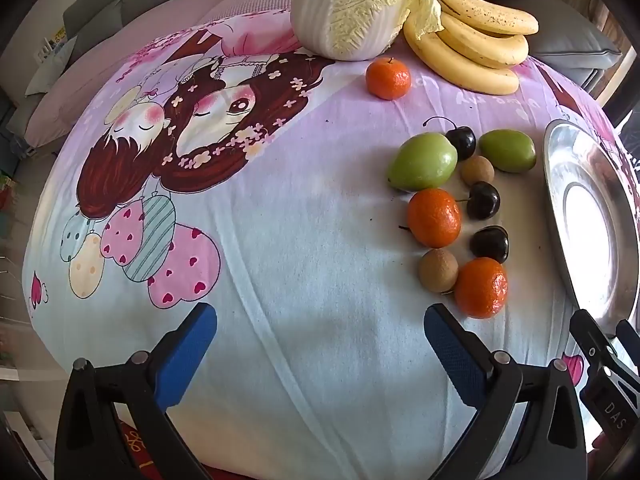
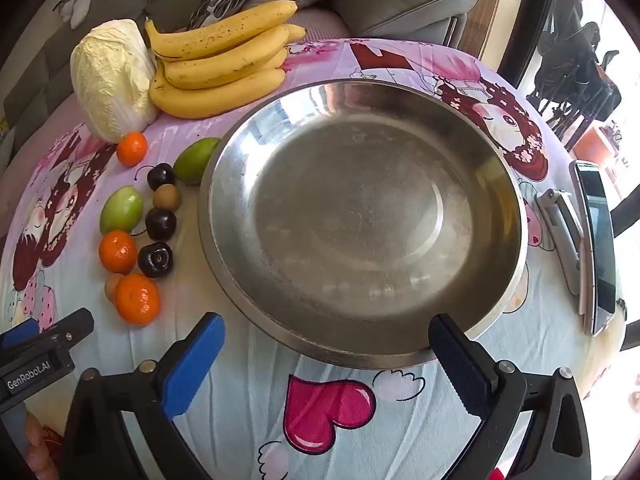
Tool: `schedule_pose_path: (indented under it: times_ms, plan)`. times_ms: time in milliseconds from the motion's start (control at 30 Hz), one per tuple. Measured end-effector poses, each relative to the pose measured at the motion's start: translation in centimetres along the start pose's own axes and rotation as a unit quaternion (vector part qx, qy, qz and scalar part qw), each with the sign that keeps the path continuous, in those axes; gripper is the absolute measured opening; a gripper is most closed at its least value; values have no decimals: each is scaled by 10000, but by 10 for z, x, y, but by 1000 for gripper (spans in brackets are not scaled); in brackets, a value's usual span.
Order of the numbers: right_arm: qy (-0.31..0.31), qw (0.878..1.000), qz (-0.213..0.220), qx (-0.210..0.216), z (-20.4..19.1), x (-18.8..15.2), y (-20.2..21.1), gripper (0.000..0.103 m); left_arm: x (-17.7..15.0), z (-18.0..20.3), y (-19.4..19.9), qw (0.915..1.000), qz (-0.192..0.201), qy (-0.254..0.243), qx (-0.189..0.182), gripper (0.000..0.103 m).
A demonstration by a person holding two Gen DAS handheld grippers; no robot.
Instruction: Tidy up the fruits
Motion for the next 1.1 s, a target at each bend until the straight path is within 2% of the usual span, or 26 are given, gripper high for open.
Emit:
schedule_pose_path:
  times_ms: [333,1100]
  plan:
    - [-32,10000,91,-22,0,-5,3,103,7,-1,4,10000,-28,19,66,103]
    - [-37,10000,75,3,4,-3,14,103,-3,-1,15,9999,20,-77,132,103]
Point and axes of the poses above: each gripper's, at about its wrist camera, not at the fingertips, and y roughly against the way its jaws point, z to its right, x to its top, the point moved 3 cm from there along -y, roughly the way its jaws point, and after that the axes turned 5 degrees about x, right-handed, at the moved point
